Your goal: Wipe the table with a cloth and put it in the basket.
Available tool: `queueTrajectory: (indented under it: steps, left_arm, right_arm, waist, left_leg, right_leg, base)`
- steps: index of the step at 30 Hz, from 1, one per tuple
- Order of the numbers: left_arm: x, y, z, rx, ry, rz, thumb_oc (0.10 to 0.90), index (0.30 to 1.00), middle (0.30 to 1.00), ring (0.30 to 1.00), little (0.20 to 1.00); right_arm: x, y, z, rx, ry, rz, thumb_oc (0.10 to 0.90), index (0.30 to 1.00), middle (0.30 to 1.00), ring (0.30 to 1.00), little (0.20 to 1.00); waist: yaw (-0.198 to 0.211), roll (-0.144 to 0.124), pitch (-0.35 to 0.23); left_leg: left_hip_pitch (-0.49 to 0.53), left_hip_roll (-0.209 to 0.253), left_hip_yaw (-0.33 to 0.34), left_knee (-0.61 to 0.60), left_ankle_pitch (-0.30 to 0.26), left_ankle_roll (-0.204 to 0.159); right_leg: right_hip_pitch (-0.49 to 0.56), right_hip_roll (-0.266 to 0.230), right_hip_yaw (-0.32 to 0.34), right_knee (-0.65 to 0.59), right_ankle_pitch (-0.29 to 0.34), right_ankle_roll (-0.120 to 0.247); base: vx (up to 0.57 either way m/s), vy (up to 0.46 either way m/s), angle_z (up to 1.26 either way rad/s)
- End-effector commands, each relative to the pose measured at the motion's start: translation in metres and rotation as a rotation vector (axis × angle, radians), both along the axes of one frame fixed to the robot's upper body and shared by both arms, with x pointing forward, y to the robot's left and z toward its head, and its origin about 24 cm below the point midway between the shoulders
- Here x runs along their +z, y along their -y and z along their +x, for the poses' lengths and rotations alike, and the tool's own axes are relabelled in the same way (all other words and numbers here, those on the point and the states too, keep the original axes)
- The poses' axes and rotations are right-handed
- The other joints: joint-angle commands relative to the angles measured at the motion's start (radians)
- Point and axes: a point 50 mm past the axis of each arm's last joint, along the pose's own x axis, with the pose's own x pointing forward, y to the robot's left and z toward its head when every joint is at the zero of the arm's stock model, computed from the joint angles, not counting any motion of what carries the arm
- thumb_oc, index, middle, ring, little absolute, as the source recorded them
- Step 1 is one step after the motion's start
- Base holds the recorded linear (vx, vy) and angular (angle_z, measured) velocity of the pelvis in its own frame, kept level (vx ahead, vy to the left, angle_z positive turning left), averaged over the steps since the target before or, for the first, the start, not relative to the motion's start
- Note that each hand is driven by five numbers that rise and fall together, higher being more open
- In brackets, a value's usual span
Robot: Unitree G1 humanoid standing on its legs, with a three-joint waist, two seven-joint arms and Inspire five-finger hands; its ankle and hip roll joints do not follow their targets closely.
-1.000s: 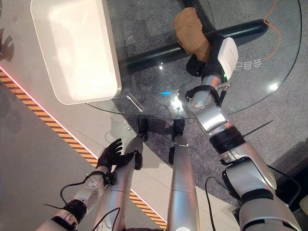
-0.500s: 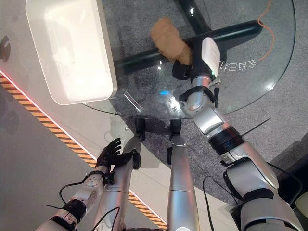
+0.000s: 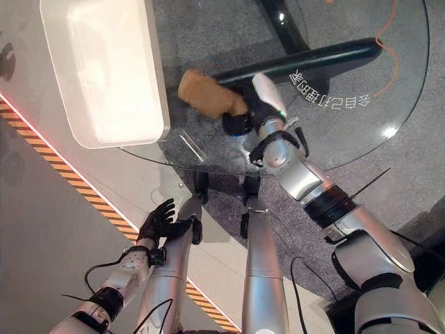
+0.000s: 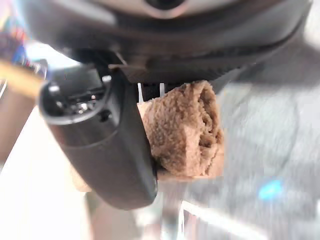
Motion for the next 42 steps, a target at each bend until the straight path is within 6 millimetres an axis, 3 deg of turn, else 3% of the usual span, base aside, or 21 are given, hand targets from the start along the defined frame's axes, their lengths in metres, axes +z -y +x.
queueTrajectory:
  steps: [1,10,18,28,30,38,42]
  left_arm:
    - [-0.022,-0.036,-0.023,0.032,-0.103,0.125,0.8,0.9,0.9,0.9,0.9]
    - [-0.02,-0.041,-0.02,0.04,-0.098,0.14,0.8,0.9,0.9,0.9,0.9]
    - [-0.019,-0.043,-0.019,0.049,-0.099,0.138,0.8,0.9,0.9,0.9,0.9]
    - [-0.024,-0.032,-0.023,0.079,-0.103,0.098,0.8,0.9,0.9,0.9,0.9]
    - [-0.025,-0.031,-0.023,0.081,-0.105,0.097,0.8,0.9,0.9,0.9,0.9]
    - [-0.028,-0.033,-0.028,0.086,-0.119,0.081,0.8,0.9,0.9,0.9,0.9]
    - [-0.028,-0.033,-0.028,0.086,-0.117,0.074,0.8,0.9,0.9,0.9,0.9]
  right_arm:
    - [-0.012,-0.032,-0.015,0.182,-0.053,0.064,0.1,0.3,0.3,0.3,0.2]
    - [-0.016,-0.029,-0.016,0.21,-0.107,0.013,0.1,0.3,0.3,0.3,0.2]
    - [-0.012,-0.016,-0.011,0.093,-0.027,0.106,0.1,0.3,0.3,0.3,0.2]
    - [0.006,0.032,-0.006,-0.297,0.264,0.289,0.1,0.3,0.3,0.3,0.2]
    - [0.008,0.036,-0.006,-0.326,0.279,0.285,0.1,0.3,0.3,0.3,0.2]
    - [0.042,0.088,-0.007,-0.58,0.391,0.332,0.1,0.3,0.3,0.3,0.2]
    - [0.046,0.108,-0.009,-0.665,0.411,0.352,0.1,0.3,0.3,0.3,0.2]
  waist:
    - [-0.004,0.01,-0.001]
    - [-0.006,0.005,-0.001]
    - [-0.013,0.002,-0.001]
    - [-0.036,0.009,-0.001]
    - [-0.038,0.009,-0.001]
    - [-0.045,0.013,-0.001]
    - [-0.048,0.015,-0.001]
  left_leg:
    - [-0.019,-0.073,-0.012,0.054,-0.062,0.018]
    - [-0.019,-0.073,-0.01,0.048,-0.06,0.017]
    - [-0.011,-0.071,-0.007,0.035,-0.058,0.018]
    - [-0.002,-0.072,0.008,0.015,-0.063,0.025]
    - [0.0,-0.072,0.009,0.013,-0.063,0.025]
    - [0.024,-0.068,0.022,0.005,-0.069,0.025]
    - [0.027,-0.068,0.025,0.004,-0.068,0.025]
  right_leg:
    - [-0.046,0.025,0.135,-0.068,0.075,0.071]
    - [-0.045,0.021,0.127,-0.075,0.078,0.073]
    - [-0.039,0.023,0.126,-0.085,0.081,0.074]
    - [-0.044,0.029,0.138,-0.1,0.089,0.078]
    - [-0.043,0.03,0.138,-0.1,0.089,0.078]
    - [-0.022,0.025,0.133,-0.112,0.091,0.079]
    - [-0.02,0.024,0.129,-0.112,0.091,0.078]
  base:
    - [0.0,0.0,0.0]
    - [-0.01,-0.014,0.08]
    - [-0.01,-0.003,0.03]
    - [0.0,0.037,0.01]
    - [0.0,0.018,-0.03]
    - [0.0,0.015,-0.05]
    - [0.0,0.0,0.0]
